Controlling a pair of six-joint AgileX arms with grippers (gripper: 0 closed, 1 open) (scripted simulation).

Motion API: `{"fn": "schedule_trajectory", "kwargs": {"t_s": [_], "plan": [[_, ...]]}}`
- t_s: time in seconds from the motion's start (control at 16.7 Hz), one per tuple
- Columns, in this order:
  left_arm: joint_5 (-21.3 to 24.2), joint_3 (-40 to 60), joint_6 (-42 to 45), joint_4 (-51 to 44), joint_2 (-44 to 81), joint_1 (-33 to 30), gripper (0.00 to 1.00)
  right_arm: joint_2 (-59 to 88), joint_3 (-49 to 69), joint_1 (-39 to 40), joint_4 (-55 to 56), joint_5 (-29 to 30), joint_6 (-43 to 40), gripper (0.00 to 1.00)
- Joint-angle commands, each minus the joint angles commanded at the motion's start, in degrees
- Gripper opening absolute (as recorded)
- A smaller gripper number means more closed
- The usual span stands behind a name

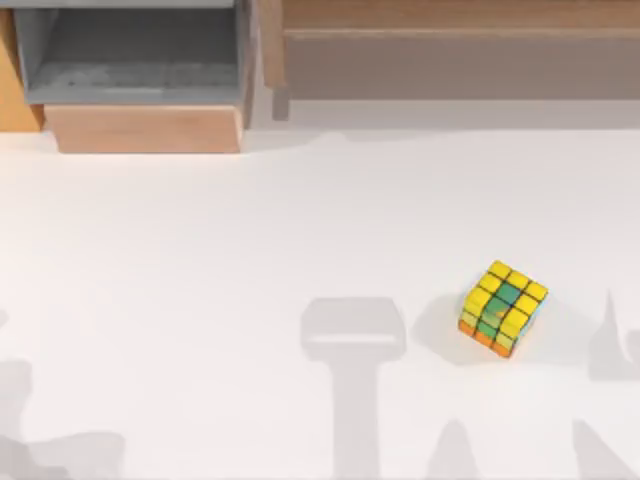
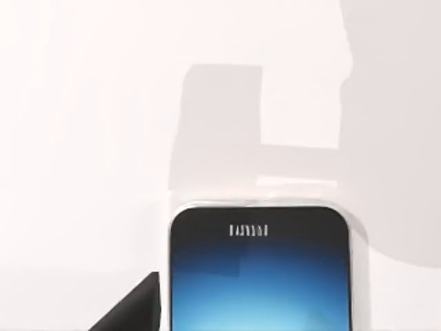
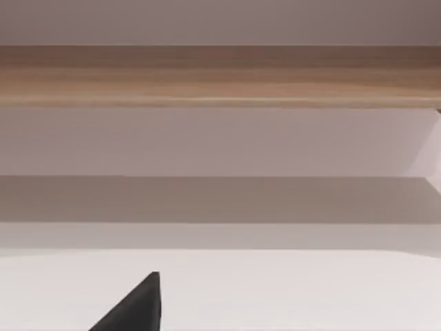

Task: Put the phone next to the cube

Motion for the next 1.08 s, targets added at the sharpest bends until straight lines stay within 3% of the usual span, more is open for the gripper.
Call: {"fn": "schedule_trajectory", "kwargs": {"t_s": [0.3, 0.54, 0.84, 1.08], "plan": [[0.08, 8.62, 6.65, -11.42, 19.66, 8.59, 1.0, 0.0, 0.0, 0.0, 0.0, 0.0, 0.0, 1.0], [0.11, 12.15, 9.46, -16.12, 24.91, 12.24, 1.0, 0.0, 0.0, 0.0, 0.0, 0.0, 0.0, 1.0], [0.1, 11.83, 9.39, -15.8, 24.91, 12.04, 1.0, 0.0, 0.0, 0.0, 0.0, 0.0, 0.0, 1.0], [0.1, 9.14, 9.52, -9.49, 28.3, 12.24, 1.0, 0.0, 0.0, 0.0, 0.0, 0.0, 0.0, 1.0]]}}
